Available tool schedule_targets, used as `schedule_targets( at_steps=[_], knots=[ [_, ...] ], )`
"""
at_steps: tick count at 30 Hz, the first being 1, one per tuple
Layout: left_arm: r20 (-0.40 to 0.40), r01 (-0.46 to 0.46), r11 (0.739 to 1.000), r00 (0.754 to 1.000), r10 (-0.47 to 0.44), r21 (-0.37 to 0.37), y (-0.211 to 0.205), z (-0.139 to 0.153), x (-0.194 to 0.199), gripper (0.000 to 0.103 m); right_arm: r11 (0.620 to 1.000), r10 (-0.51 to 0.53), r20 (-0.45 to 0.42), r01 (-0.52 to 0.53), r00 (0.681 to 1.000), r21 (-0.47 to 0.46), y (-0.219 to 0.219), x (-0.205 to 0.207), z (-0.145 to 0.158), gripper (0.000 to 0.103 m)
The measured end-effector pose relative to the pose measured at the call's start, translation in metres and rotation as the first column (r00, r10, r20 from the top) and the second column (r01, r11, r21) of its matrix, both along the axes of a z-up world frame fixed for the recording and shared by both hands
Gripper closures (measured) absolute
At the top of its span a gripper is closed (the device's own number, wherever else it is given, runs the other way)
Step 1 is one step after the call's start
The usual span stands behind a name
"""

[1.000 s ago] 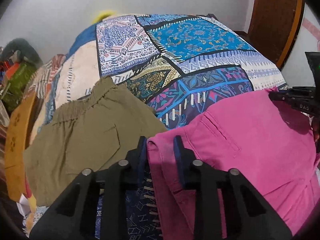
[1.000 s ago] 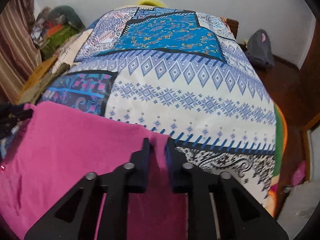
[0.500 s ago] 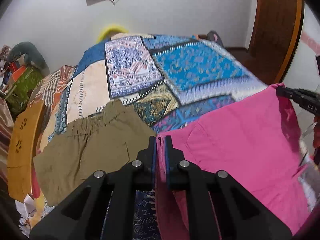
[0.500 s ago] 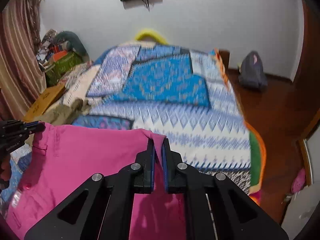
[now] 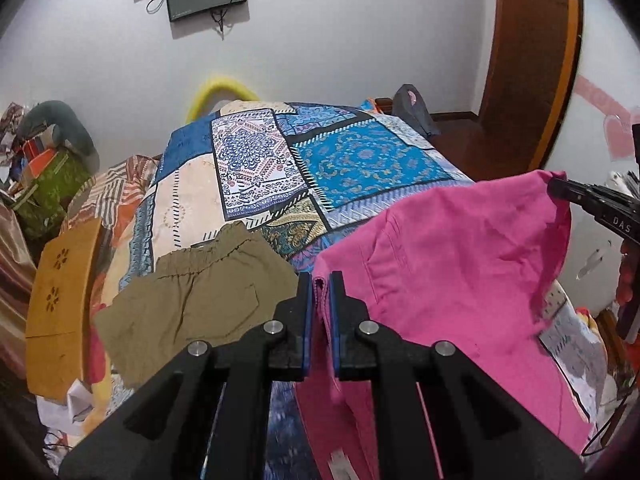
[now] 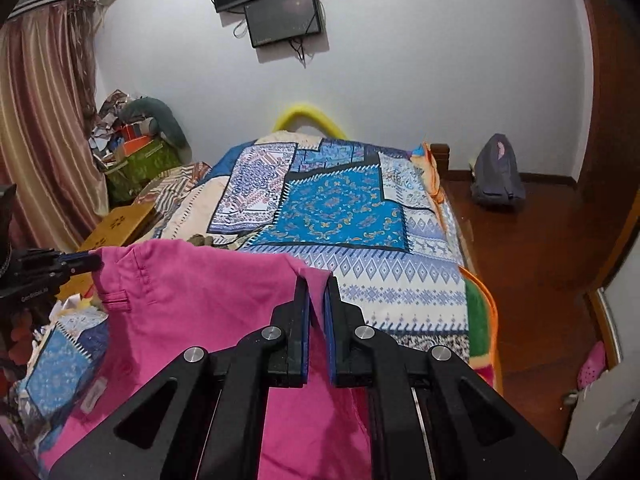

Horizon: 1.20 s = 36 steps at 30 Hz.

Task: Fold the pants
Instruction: 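Lift the pink pants with both grippers and fold them over onto themselves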

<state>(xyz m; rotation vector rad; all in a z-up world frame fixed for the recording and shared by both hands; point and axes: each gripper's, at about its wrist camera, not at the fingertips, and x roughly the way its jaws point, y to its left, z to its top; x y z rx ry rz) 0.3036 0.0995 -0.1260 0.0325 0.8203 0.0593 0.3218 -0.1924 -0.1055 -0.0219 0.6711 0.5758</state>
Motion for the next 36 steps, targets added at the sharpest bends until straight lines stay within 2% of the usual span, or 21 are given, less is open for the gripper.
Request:
schedule_targets(
  at_steps=[11, 17, 23, 27, 30, 36],
  knots=[
    [0.026, 0.034, 0.999, 0.999, -0.033, -0.022, -0.035, 0.028, -0.078, 0.096, 1.000, -0.002, 0.023, 0.002, 1.000, 0.017, -0.025, -0.064, 0.020, 0.097],
    [-0.009, 0.045, 0.998, 0.999, -0.045, -0.038, -0.043, 0.024, -0.118, 0.096, 0.999, -0.008, 0.018, 0.007, 1.000, 0.038, -0.041, -0.098, 0.016, 0.097],
    [-0.056, 0.053, 0.997, 0.997, -0.056, -0.052, -0.047, 0.006, -0.166, 0.096, 0.998, -0.004, -0.015, 0.005, 1.000, 0.057, -0.055, -0.135, -0.002, 0.097],
    [-0.082, 0.053, 0.994, 0.995, -0.061, -0.094, -0.052, -0.008, -0.195, 0.096, 0.999, -0.010, -0.046, 0.012, 0.999, 0.047, -0.061, -0.159, -0.019, 0.097],
    [-0.094, 0.055, 0.994, 0.994, -0.064, -0.097, -0.057, -0.016, -0.212, 0.096, 0.999, -0.003, -0.064, 0.005, 0.998, 0.033, -0.061, -0.176, -0.031, 0.097],
    [-0.079, 0.080, 0.990, 0.993, -0.090, -0.119, -0.070, -0.021, -0.240, 0.096, 1.000, 0.006, -0.104, -0.003, 0.995, 0.031, -0.060, -0.203, -0.051, 0.097]
  ],
)
